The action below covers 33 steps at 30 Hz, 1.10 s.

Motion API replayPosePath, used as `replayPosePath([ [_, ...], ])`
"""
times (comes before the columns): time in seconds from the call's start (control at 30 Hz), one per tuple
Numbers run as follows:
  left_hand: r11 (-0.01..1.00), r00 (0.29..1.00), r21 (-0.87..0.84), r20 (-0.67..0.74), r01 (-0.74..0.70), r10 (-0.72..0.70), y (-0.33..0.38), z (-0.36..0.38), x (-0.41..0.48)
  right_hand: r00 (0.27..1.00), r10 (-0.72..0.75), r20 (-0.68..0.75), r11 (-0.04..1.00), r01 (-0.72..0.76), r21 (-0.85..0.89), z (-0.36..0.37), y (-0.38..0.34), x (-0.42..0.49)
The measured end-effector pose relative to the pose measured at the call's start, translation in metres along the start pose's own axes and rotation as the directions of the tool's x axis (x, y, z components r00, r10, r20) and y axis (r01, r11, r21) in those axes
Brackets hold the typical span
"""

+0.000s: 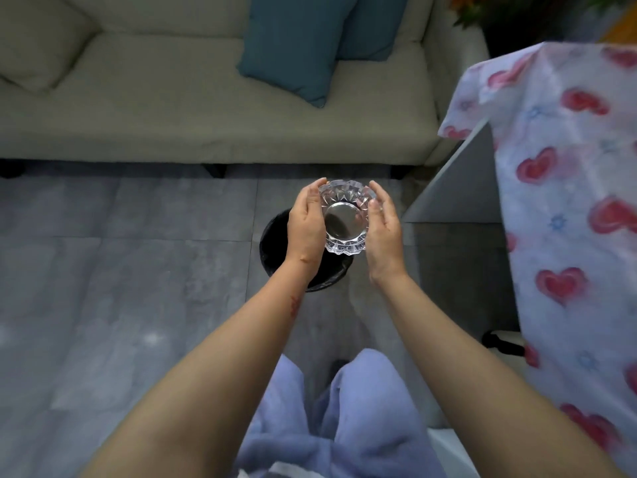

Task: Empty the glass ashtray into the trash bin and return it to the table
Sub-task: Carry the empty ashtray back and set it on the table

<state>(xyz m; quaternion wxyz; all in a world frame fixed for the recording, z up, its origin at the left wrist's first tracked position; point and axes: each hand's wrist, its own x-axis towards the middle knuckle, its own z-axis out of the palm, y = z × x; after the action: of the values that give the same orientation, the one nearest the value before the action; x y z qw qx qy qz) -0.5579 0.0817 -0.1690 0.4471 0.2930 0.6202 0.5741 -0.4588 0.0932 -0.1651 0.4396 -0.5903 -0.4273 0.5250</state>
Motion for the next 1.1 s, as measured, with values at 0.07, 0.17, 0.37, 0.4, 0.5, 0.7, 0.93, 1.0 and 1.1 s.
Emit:
replayPosePath([
  [0.07, 1.0, 0.999, 0.008, 0.037, -0.004, 0.004, 0.039, 0.008, -0.015, 1.0, 0.002, -0.026, 1.0, -0.002, -0.003, -0.012, -0.037, -0.015],
  [0.17, 0.999, 0.997, 0.026, 0.077, -0.02, 0.018, 0.091, 0.021, -0.038, 0.997, -0.002, -0.074, 1.0, 0.003, 0.014, -0.03, -0.085, -0.035],
  [0.37, 0.999, 0.978, 0.008, 0.206, -0.038, 0.035, 0.151, 0.05, -0.073, 0.979, -0.039, -0.199, 0.999, 0.043, 0.014, -0.07, -0.149, -0.072],
  [0.4, 0.999, 0.974, 0.005, 0.224, -0.044, 0.042, 0.157, 0.055, -0.08, 0.976, -0.043, -0.215, 0.998, 0.049, 0.026, -0.077, -0.156, -0.078],
  [0.5, 0.996, 0.96, 0.029, 0.271, -0.081, 0.07, 0.171, 0.073, -0.102, 0.954, -0.057, -0.294, 0.997, 0.071, 0.037, -0.1, -0.171, -0.099],
  [0.7, 0.995, 0.916, 0.09, 0.4, -0.049, 0.009, 0.176, 0.108, -0.152, 0.879, -0.057, -0.474, 0.996, 0.086, 0.039, -0.15, -0.176, -0.141],
  [0.93, 0.988, 0.781, 0.139, 0.624, -0.069, -0.034, 0.173, 0.157, -0.214, 0.739, 0.022, -0.673, 0.988, 0.087, 0.128, -0.214, -0.164, -0.189],
  [1.0, 0.981, 0.738, 0.157, 0.674, -0.113, -0.024, 0.168, 0.175, -0.236, 0.677, 0.048, -0.735, 0.982, 0.101, 0.157, -0.237, -0.16, -0.202],
  [1.1, 0.973, 0.667, 0.175, 0.744, -0.149, -0.032, 0.162, 0.205, -0.27, 0.6, 0.096, -0.794, 0.971, 0.119, 0.207, -0.274, -0.156, -0.224],
])
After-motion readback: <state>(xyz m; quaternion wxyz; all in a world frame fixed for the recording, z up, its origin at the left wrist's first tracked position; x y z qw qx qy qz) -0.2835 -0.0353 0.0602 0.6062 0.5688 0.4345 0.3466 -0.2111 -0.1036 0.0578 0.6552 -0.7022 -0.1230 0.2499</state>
